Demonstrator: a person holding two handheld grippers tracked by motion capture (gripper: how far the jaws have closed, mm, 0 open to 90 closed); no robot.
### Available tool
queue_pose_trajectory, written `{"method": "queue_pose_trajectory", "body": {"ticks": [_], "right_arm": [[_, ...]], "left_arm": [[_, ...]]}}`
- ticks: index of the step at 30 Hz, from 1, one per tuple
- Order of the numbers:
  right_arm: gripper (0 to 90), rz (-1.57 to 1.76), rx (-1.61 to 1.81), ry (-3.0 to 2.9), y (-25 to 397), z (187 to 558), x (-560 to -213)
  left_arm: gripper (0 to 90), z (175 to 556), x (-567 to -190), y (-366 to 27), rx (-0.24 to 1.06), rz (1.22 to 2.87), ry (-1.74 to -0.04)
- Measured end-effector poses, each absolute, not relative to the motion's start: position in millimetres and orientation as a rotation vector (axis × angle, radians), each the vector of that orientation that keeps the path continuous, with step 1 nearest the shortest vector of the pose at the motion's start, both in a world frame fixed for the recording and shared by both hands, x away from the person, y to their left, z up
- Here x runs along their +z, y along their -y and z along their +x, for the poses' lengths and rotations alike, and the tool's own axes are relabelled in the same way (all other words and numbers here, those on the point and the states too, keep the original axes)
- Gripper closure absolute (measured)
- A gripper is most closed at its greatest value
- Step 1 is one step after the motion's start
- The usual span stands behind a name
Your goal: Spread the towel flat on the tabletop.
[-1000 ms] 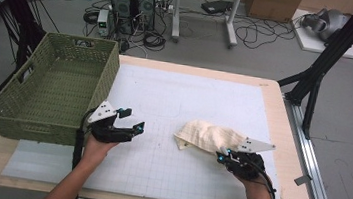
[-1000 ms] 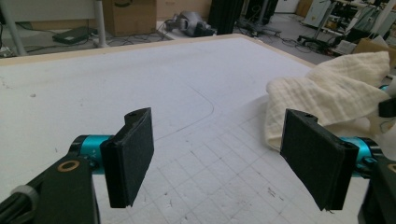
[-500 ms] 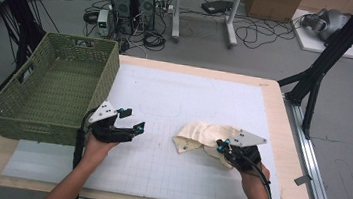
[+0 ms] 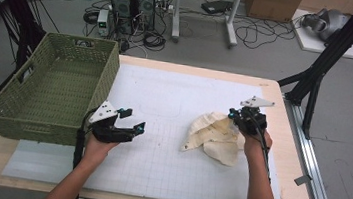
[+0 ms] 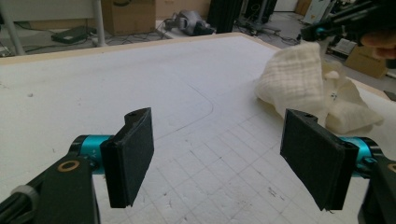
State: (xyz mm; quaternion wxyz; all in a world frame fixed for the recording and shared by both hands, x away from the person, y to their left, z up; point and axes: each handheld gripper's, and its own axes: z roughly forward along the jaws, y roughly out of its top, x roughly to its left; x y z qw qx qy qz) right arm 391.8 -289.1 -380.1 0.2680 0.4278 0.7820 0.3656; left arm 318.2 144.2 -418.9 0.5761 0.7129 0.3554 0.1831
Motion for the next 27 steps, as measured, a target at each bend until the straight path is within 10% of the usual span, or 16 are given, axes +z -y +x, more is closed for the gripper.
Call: {"method": "queue_pose_trajectory", "body": {"ticks": [8, 11, 27], "right_arm": [[88.6, 1.322, 0.924, -1.95, 299.3, 417.7, -392.4], [75.9, 1.369, 0.985, -1.911, 304.5, 413.7, -391.2], [59.7, 1.16, 1.115, -2.081, 295.5, 328.4, -397.1]], "left_arm": [[26.0, 319.8, -420.8, -143.4, 0.42, 1.675, -0.834], [26.0, 320.1, -421.4, -143.6, 0.416, 1.679, -0.833], [26.2, 317.8, -419.1, -142.3, 0.425, 1.672, -0.825]]}}
